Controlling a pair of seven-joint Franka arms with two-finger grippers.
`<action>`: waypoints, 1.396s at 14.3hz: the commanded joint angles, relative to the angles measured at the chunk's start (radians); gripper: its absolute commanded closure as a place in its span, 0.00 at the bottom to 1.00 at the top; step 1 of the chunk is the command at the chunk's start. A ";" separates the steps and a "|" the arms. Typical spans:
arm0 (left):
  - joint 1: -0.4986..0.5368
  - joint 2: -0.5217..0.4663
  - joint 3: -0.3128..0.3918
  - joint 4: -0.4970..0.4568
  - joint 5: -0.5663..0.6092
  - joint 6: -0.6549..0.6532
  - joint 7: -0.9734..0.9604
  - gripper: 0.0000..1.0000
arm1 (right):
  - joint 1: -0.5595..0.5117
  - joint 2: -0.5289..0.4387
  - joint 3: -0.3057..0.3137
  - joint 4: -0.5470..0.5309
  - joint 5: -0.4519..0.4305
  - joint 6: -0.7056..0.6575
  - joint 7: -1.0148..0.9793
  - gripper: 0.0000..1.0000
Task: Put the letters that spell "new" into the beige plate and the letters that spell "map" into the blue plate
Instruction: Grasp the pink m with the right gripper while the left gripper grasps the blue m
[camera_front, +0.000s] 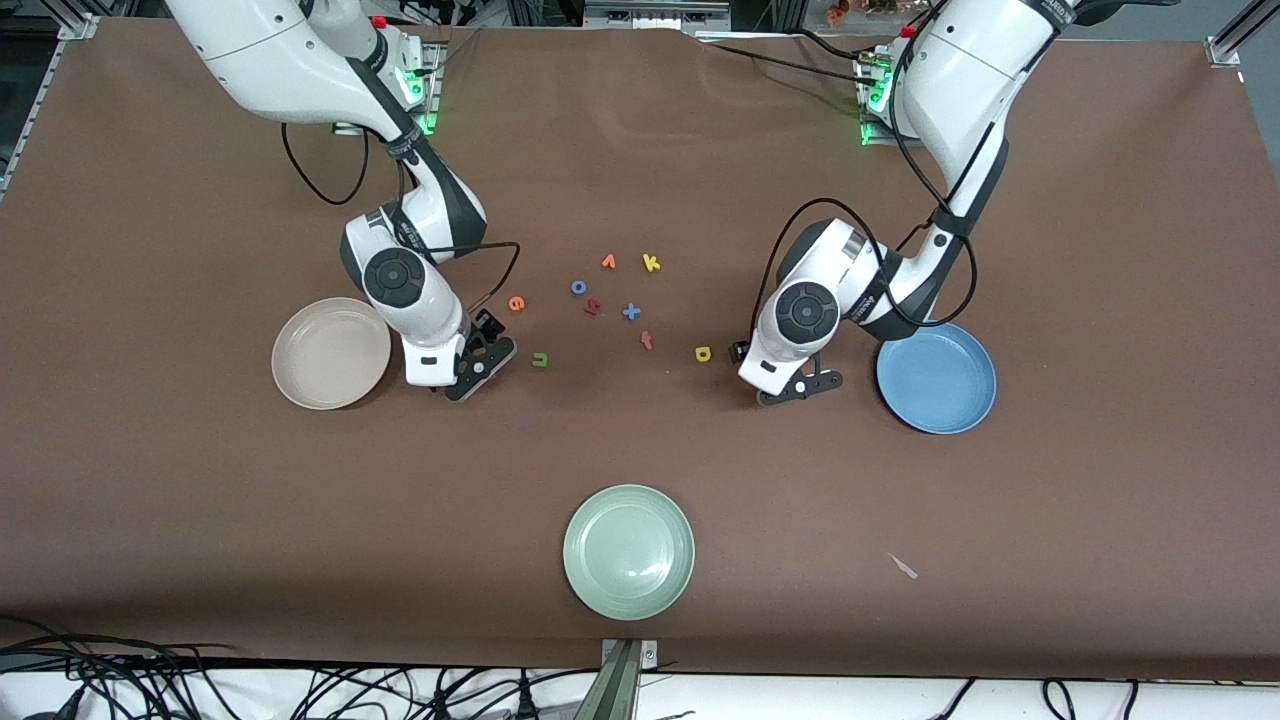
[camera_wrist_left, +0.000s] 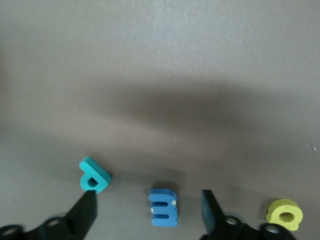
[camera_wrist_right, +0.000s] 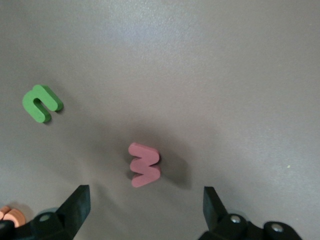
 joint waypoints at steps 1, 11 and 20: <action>0.003 -0.025 -0.012 -0.038 -0.024 0.022 -0.005 0.28 | 0.001 0.020 0.005 0.034 0.001 -0.028 -0.012 0.00; 0.003 -0.005 -0.019 -0.069 -0.024 0.091 -0.007 0.78 | 0.013 0.055 0.007 0.062 0.000 -0.028 -0.009 0.39; 0.018 -0.084 -0.017 -0.046 -0.013 0.040 0.005 1.00 | 0.011 0.057 0.019 0.067 0.001 -0.031 0.031 1.00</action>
